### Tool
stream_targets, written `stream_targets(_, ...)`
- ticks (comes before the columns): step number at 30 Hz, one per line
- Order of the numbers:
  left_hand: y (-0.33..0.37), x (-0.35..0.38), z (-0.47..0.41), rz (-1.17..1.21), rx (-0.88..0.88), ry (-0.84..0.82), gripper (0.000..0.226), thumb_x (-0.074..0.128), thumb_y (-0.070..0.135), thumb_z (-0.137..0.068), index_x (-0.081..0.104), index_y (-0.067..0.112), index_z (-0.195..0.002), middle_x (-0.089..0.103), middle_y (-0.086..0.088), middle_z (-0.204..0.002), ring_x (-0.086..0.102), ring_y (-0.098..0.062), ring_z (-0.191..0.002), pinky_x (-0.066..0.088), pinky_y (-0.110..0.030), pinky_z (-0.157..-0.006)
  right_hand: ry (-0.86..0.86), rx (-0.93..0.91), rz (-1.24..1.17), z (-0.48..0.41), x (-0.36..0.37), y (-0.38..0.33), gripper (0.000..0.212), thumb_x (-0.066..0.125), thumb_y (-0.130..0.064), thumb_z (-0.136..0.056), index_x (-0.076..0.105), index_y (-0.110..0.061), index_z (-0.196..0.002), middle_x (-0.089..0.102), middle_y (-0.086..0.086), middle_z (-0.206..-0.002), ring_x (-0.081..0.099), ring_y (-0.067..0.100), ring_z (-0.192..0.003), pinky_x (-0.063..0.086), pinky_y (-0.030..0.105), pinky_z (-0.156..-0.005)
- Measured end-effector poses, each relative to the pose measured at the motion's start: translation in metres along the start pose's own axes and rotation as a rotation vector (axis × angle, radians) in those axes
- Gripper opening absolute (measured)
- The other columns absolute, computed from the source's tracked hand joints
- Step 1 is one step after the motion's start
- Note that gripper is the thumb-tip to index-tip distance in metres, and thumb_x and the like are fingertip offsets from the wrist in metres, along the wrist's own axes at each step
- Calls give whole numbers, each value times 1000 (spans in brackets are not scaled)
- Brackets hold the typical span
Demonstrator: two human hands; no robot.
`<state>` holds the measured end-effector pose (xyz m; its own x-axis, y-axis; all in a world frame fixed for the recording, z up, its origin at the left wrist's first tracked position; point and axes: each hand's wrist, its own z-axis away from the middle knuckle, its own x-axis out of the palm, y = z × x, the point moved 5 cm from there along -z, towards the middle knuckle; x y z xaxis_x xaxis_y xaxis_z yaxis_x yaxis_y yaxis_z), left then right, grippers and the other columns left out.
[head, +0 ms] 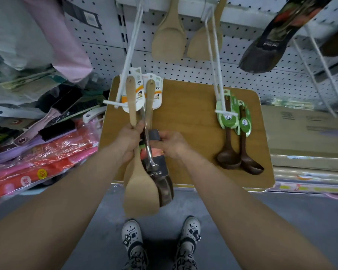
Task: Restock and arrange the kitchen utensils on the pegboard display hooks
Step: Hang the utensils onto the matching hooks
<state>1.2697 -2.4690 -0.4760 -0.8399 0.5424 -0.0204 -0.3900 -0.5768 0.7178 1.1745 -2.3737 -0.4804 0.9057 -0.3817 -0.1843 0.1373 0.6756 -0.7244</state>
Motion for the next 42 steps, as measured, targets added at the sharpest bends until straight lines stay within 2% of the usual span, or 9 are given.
stream_targets(4, 0, 26, -2, -50, -10, 27, 33, 41, 35, -103, 52, 10, -84, 52, -7, -70, 48, -17, -58, 48, -29, -49, 139, 24, -14, 1, -64, 10, 15, 77, -14, -83, 71, -16, -97, 73, 9, -108, 70, 25, -94, 57, 38, -87)
stream_targets(6, 1, 33, -4, -110, 13, 61, 30, 41, 36, -102, 50, 8, -97, 45, -5, -69, 41, -15, -55, 42, -27, -44, 212, 33, -25, 1, -95, 19, 20, 76, -13, -84, 72, -9, -103, 73, 9, -105, 70, 26, -93, 57, 38, -85)
stream_targets(10, 4, 37, -16, -267, 82, 150, 33, 40, 33, -102, 41, 6, -120, 49, -10, -77, 47, -20, -59, 46, -33, -54, 304, 73, -28, -5, -141, 43, 21, 76, -12, -84, 72, -9, -104, 73, 11, -104, 69, 30, -95, 56, 43, -87)
stream_targets(15, 14, 13, -29, -566, 199, 268, 23, 38, 33, -100, 44, 13, -111, 60, -18, -106, 61, -36, -97, 51, -52, -88, 310, 164, 104, -18, -151, 53, 21, 73, -17, -87, 71, -14, -107, 72, 6, -103, 69, 25, -94, 57, 41, -86)
stream_targets(19, 20, -13, -35, -627, 273, 347, 25, 41, 22, -98, 55, 11, -116, 62, -21, -103, 60, -38, -97, 50, -50, -89, 381, 160, 369, -18, -148, 43, 19, 63, -20, -92, 64, -8, -107, 61, 4, -87, 60, 19, -74, 46, 26, -59)
stream_targets(25, 21, -26, -33, -756, 413, 321, 41, 48, -2, -87, 46, 5, -127, 55, -23, -115, 53, -38, -108, 42, -37, -85, 596, 59, 479, -13, -126, 36, 45, 60, -4, -88, 42, -6, -129, 44, 20, -133, 51, 39, -115, 43, 42, -97)
stream_targets(32, 14, -30, -21, -878, 405, 119, 73, 48, -4, -92, 16, 19, -154, 29, -14, -155, 34, -30, -137, 27, -27, -107, 658, -109, 618, 7, -74, 11, 52, 55, 5, -84, 46, -7, -134, 42, 17, -132, 49, 35, -114, 36, 33, -100)
stream_targets(37, 16, -45, -4, -836, 445, 72, 58, 54, 5, -93, 37, 18, -147, 36, -11, -150, 41, -27, -133, 31, -25, -104, 499, -243, 598, 23, -24, -17, 41, 59, -2, -87, 57, -13, -126, 48, 10, -133, 59, 29, -108, 44, 34, -93)
stream_targets(42, 30, -67, 33, -754, 557, 69, 40, 60, 9, -90, 58, 19, -128, 60, -10, -123, 58, -25, -113, 45, -30, -97, 416, -386, 654, 49, 13, -50, 26, 58, -12, -92, 61, -12, -118, 58, 11, -122, 61, 28, -103, 51, 40, -87)
